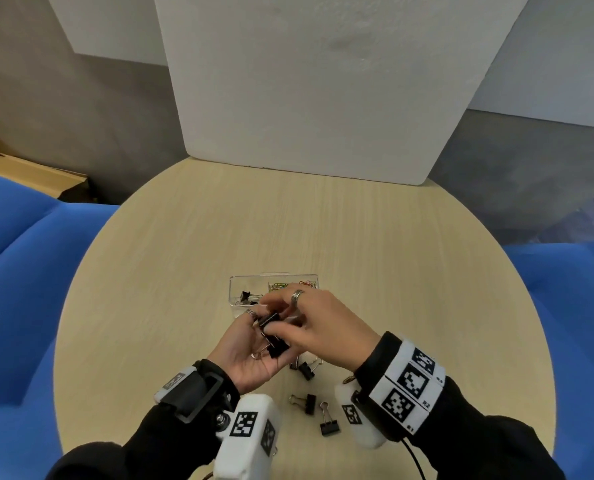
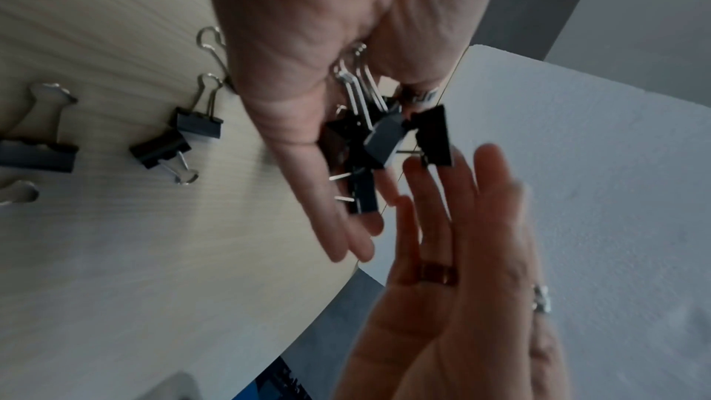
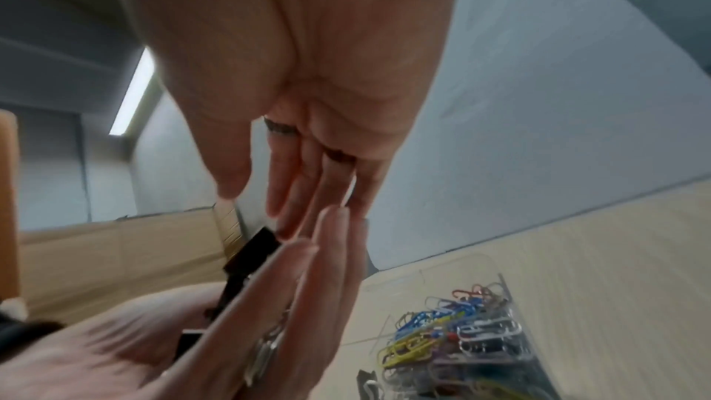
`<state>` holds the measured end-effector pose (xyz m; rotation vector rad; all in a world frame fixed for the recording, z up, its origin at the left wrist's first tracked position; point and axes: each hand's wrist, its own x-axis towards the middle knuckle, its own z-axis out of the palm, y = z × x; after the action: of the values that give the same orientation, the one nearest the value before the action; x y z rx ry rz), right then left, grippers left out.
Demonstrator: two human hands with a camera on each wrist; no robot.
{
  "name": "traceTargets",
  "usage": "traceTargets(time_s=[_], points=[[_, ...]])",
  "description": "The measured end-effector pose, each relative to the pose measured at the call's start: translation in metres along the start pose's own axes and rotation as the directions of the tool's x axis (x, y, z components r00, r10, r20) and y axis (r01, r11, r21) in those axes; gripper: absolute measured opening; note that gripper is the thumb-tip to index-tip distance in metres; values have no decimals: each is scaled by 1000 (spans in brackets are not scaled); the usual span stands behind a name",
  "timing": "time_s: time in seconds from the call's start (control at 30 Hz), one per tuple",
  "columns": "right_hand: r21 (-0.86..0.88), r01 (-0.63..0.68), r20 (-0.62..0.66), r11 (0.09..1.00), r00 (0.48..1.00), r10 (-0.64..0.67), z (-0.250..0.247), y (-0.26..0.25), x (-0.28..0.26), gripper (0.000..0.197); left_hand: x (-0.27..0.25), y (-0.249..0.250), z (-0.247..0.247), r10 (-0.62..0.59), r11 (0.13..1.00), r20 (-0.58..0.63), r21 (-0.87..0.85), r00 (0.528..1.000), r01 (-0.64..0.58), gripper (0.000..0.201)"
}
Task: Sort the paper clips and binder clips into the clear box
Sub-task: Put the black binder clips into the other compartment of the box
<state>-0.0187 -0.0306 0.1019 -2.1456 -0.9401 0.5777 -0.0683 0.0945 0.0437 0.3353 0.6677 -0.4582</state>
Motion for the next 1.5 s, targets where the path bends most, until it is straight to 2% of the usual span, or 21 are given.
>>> traceTargets(time_s=[0.1, 0.13, 0.2, 0.23, 0.3, 0.37, 0.43, 0.63, 0.87, 1.4, 1.5], points=[[232, 1, -164, 973, 986, 38, -6, 3, -3, 24, -1, 3, 0, 12, 1000, -7, 10, 1000, -12, 43], [262, 12, -232, 965, 971, 51, -7, 7, -2, 24, -1, 5, 0, 13, 1000, -11, 21, 1000, -13, 45], [185, -8, -324, 983, 943, 69, -7, 24, 4, 25, -2, 8, -1, 22, 1000, -29, 14, 999, -22, 43], [106, -52, -316, 993, 945, 83, -7, 34, 8, 27, -2, 10, 0, 32, 999, -41, 7, 999, -32, 42], [-91, -137, -205, 986, 972, 116, -3, 51, 15, 39, -1, 15, -1, 57, 998, -69, 1, 996, -57, 44], [-273, -146, -110, 951, 987, 119, 3, 63, 22, 50, 0, 21, -1, 73, 997, -99, 10, 992, -73, 41], [-339, -147, -82, 929, 989, 126, 9, 67, 27, 53, 2, 26, 0, 80, 997, -125, 17, 989, -79, 36], [-355, -143, -50, 924, 990, 134, 14, 69, 36, 56, 8, 38, 1, 104, 994, -183, -14, 978, -108, 38], [-389, -101, -22, 916, 995, 101, 11, 73, 37, 56, 3, 46, 2, 121, 957, -158, -243, 980, -157, 42], [-400, -69, -49, 914, 997, 54, 13, 78, 35, 56, -10, 50, 8, 251, 918, -261, -241, 932, -315, 45], [-370, -79, -118, 926, 992, 37, 15, 78, 34, 49, -11, 50, 10, 254, 932, -291, -180, 923, -313, 43]])
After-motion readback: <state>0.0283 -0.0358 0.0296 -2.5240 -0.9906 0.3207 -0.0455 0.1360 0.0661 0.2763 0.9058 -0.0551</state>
